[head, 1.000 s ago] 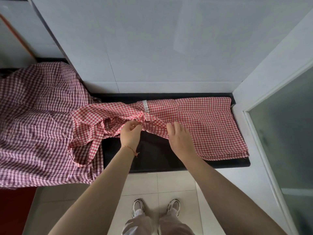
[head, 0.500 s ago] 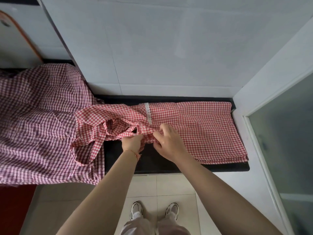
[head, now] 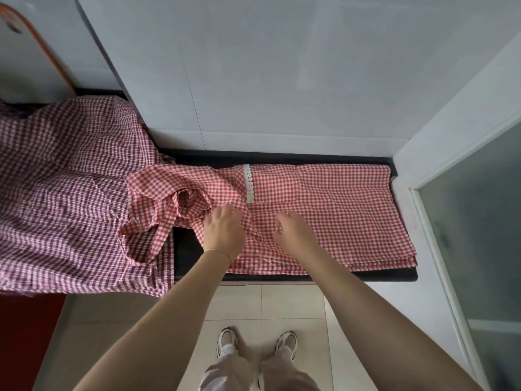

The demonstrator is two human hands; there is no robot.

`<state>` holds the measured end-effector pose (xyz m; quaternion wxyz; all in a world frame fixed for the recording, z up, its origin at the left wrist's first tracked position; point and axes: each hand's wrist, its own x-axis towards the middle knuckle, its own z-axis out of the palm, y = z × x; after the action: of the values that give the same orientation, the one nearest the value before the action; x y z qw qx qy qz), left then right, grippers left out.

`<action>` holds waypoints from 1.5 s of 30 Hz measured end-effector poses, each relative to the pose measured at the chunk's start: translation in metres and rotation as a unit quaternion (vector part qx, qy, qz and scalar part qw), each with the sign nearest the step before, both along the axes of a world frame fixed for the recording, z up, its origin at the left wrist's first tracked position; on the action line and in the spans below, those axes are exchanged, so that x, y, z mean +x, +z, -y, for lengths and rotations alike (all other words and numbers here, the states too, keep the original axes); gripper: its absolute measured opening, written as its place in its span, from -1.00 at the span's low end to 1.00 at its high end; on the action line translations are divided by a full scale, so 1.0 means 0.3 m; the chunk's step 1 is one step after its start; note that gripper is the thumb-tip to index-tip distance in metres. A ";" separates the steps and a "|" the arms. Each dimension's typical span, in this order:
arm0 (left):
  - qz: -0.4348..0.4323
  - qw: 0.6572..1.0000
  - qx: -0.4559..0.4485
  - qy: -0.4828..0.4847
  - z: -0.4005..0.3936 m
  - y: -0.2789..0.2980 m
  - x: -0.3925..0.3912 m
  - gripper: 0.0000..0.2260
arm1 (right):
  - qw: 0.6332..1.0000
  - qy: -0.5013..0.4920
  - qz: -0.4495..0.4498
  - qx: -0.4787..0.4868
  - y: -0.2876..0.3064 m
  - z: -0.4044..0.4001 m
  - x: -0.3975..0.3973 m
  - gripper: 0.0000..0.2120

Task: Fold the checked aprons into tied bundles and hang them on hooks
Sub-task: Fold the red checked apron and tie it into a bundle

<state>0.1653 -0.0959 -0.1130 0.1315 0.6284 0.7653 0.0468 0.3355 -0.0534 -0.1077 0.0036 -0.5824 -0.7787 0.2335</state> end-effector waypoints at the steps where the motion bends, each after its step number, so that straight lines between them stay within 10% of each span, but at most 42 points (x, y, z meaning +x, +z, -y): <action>1: -0.003 0.998 -0.027 -0.048 -0.002 -0.019 0.009 -0.64 | 0.999 0.003 0.036 -0.008 -0.022 0.000 0.016 -0.69; 9: -0.060 0.962 -0.254 -0.073 0.000 -0.129 -0.005 -0.19 | 0.955 -0.075 0.208 -0.198 -0.147 -0.012 0.100 0.12; 26: -0.074 0.954 -0.287 -0.050 -0.249 -0.128 -0.143 0.00 | 0.983 0.014 0.171 -0.063 -0.218 -0.178 0.105 0.16; 36: -0.296 0.885 -0.356 -0.045 -0.247 0.013 0.053 -0.44 | 0.986 -0.134 0.022 0.092 -0.166 -0.056 0.246 -0.75; 40: -0.155 0.964 -0.200 -0.085 -0.210 -0.031 0.137 -0.50 | 0.968 -0.220 0.118 -0.005 -0.165 -0.026 0.328 -0.39; 45: -0.034 0.941 -0.333 -0.047 -0.138 -0.122 0.159 0.09 | 0.954 -0.209 0.151 -0.151 -0.172 -0.023 0.415 0.01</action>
<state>0.2131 -0.0546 -0.1495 0.3090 0.5855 0.7107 -0.2380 0.4601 -0.0466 -0.1592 -0.1535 -0.7543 -0.5868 0.2514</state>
